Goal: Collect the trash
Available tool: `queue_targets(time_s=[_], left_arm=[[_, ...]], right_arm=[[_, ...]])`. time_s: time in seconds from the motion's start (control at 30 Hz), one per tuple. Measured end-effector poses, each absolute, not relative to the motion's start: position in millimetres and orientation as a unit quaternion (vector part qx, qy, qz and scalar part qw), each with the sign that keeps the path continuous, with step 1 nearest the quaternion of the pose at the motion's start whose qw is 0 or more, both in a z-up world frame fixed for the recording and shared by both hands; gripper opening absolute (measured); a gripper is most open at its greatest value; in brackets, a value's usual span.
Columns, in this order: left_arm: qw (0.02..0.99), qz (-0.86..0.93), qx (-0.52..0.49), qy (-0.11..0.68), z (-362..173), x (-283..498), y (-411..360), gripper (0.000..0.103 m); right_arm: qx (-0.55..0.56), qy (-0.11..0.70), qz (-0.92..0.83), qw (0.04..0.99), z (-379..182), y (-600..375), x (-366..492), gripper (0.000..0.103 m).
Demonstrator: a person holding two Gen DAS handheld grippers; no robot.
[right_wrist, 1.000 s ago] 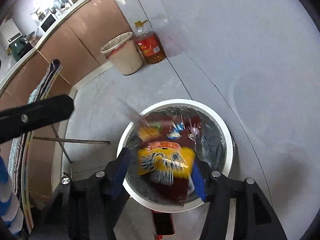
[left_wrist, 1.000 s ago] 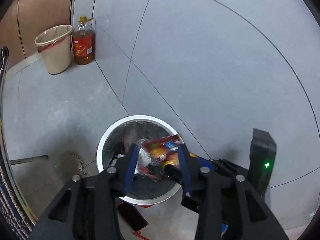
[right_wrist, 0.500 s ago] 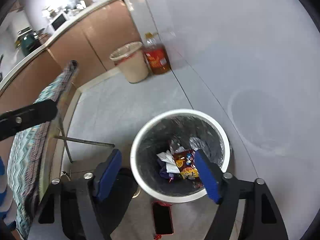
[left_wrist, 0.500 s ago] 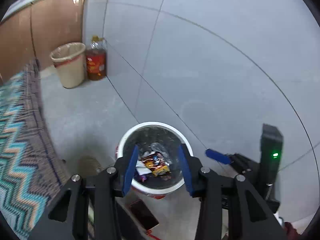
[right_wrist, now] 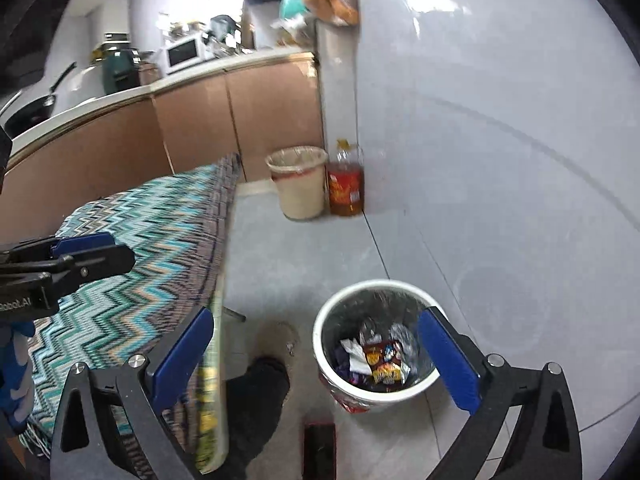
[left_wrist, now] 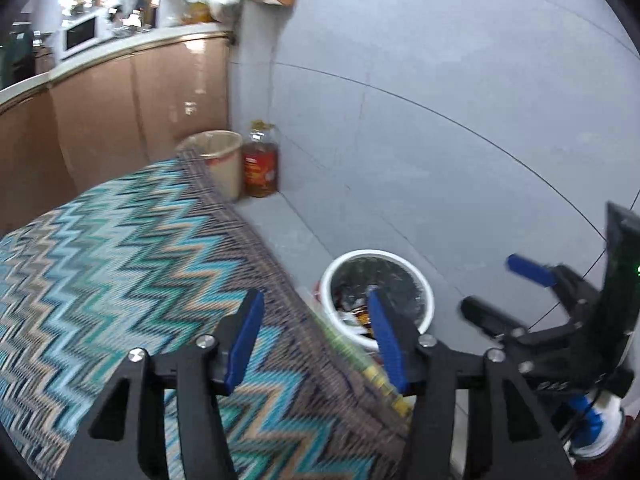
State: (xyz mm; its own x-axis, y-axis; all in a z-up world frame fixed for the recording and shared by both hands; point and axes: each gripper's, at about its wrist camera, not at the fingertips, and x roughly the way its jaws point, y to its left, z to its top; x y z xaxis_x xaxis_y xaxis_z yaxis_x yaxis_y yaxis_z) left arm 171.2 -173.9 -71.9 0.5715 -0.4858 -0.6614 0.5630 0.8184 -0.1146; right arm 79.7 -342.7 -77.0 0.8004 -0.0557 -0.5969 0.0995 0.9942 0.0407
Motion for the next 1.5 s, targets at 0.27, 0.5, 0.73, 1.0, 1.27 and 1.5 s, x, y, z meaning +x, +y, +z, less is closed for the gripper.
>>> queue_targets(time_s=[0.27,0.5,0.73,1.0,1.27,1.5], left_arm=[[0.922,-0.215,0.042,0.320,-69.2,130.3,-86.7,0.058],[0.955,-0.134,0.022,0.263,-55.4,105.8,-30.5,0.062],[0.967,-0.080,0.008,0.243,-52.9,88.3,-4.4,0.064],[0.973,-0.055,0.007,0.224,-44.6,70.8,4.4,0.068],[0.979,-0.047,0.010,0.197,-27.1,56.2,4.9,0.075],[0.983,-0.056,0.012,0.176,-12.5,42.6,-0.7,0.075]], right_arm=[[-0.021,0.289,-0.020,0.957,-64.3,-279.3,52.8,0.103],[-0.055,0.265,-0.002,0.963,-40.6,-240.2,34.0,0.103],[-0.059,0.243,0.006,0.968,-21.2,-224.0,23.1,0.103],[-0.058,0.225,0.010,0.973,-9.0,-221.6,11.9,0.103],[-0.055,0.206,0.019,0.977,1.9,-222.0,2.5,0.103],[-0.055,0.184,0.020,0.981,16.8,-227.3,-10.3,0.103]])
